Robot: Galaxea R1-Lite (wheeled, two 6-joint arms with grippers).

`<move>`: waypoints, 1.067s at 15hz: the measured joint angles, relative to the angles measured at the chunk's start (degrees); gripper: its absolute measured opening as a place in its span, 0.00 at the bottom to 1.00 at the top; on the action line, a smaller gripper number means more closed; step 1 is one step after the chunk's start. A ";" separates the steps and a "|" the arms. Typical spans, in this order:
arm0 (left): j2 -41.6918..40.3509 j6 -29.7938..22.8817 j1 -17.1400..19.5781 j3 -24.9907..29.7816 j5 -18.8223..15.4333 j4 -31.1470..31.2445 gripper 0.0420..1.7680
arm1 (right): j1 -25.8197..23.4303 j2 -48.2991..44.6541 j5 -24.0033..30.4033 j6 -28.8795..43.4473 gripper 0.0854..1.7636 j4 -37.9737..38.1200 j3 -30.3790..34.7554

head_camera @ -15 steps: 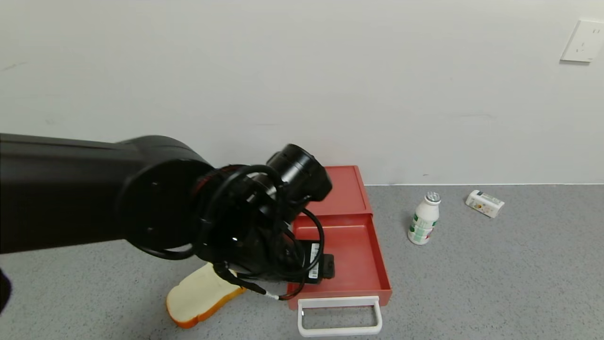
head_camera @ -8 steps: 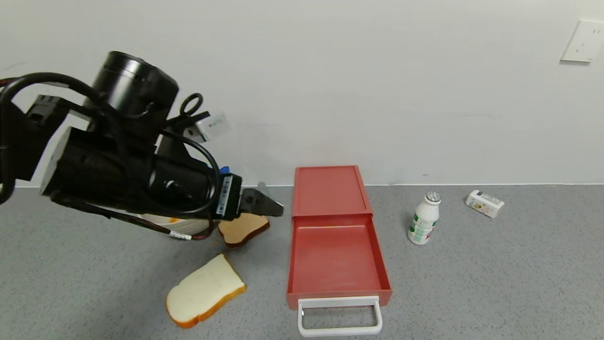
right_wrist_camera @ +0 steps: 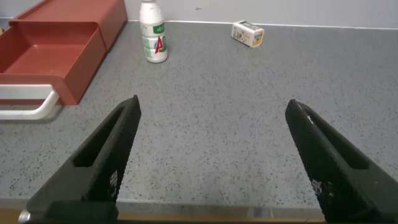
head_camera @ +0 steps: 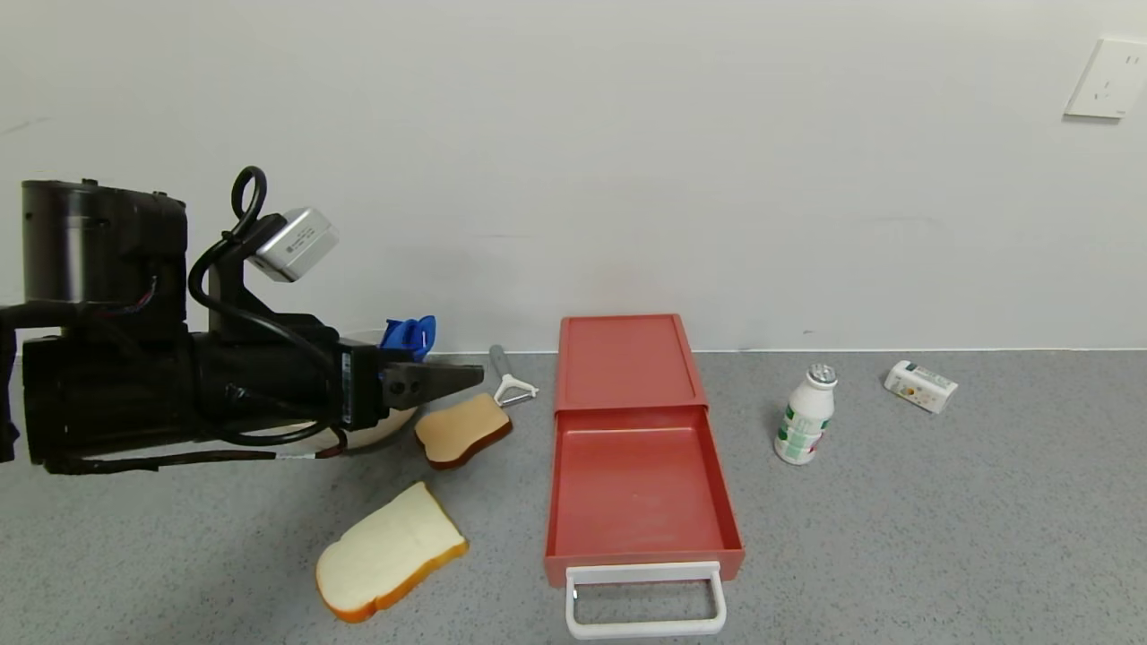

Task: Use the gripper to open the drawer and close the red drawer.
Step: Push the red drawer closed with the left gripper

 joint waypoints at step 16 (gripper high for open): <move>-1.29 -0.61 -0.52 0.00 1.24 1.08 0.97 | -0.02 0.00 0.00 -0.02 0.97 -0.02 0.00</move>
